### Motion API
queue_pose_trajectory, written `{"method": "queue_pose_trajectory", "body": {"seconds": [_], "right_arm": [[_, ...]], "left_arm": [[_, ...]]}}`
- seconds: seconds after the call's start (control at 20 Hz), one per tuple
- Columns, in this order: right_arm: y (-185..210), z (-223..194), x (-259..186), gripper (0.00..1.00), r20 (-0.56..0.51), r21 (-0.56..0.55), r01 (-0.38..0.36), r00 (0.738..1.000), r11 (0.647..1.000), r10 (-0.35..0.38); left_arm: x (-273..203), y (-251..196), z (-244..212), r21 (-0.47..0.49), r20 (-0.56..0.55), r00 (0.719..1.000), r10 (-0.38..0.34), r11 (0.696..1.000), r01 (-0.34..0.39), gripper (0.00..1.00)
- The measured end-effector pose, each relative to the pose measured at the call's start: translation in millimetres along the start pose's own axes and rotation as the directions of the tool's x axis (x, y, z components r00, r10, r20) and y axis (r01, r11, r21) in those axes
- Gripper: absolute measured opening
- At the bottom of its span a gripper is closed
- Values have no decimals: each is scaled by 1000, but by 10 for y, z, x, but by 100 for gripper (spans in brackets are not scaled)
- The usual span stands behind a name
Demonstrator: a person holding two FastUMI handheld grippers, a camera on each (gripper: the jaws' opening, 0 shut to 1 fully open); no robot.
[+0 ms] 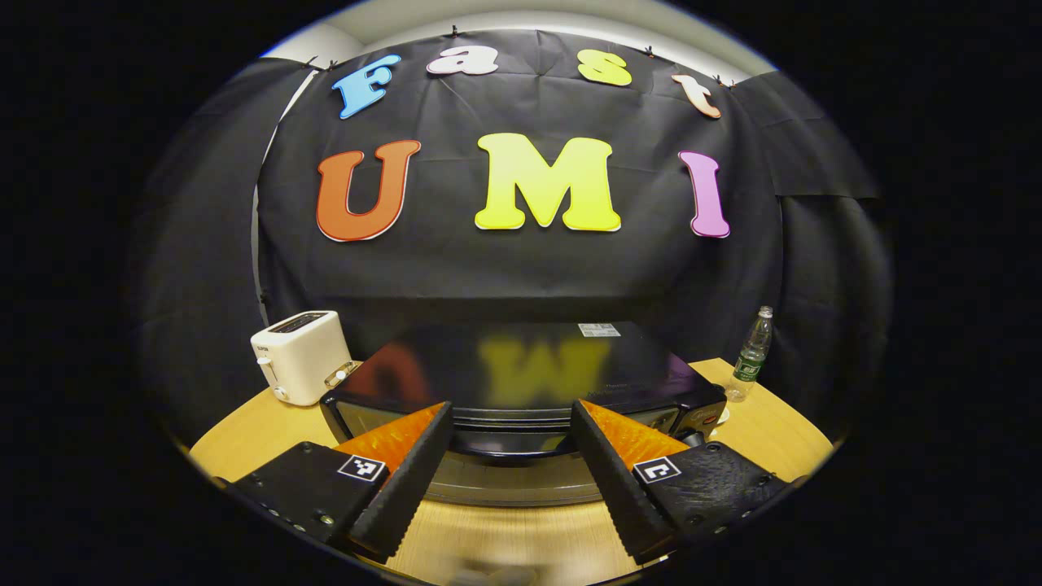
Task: Open the electric oven with the left hand, put the food in, and close the electric oven.
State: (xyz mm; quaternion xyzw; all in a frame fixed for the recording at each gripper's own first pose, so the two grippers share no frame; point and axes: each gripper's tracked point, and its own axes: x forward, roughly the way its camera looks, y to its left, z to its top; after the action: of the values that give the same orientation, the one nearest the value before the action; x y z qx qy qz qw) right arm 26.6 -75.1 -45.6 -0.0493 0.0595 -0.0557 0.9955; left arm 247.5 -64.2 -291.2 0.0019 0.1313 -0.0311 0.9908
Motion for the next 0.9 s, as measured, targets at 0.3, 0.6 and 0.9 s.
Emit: {"method": "queue_pose_trajectory", "body": {"seconds": [0.3,0.6,0.9], "right_arm": [[143,-28,66,96,-5,8,-36,999,999,36],[190,-39,58,99,-1,7,-52,999,999,52],[278,-103,7,99,-7,16,-90,996,996,90]], "left_arm": [[-28,37,-65,13,-19,1000,5,1000,-5,98],[-219,33,-134,20,-27,1000,3,1000,-3,98],[-627,20,-391,17,-49,999,2,1000,-1,98]]}}
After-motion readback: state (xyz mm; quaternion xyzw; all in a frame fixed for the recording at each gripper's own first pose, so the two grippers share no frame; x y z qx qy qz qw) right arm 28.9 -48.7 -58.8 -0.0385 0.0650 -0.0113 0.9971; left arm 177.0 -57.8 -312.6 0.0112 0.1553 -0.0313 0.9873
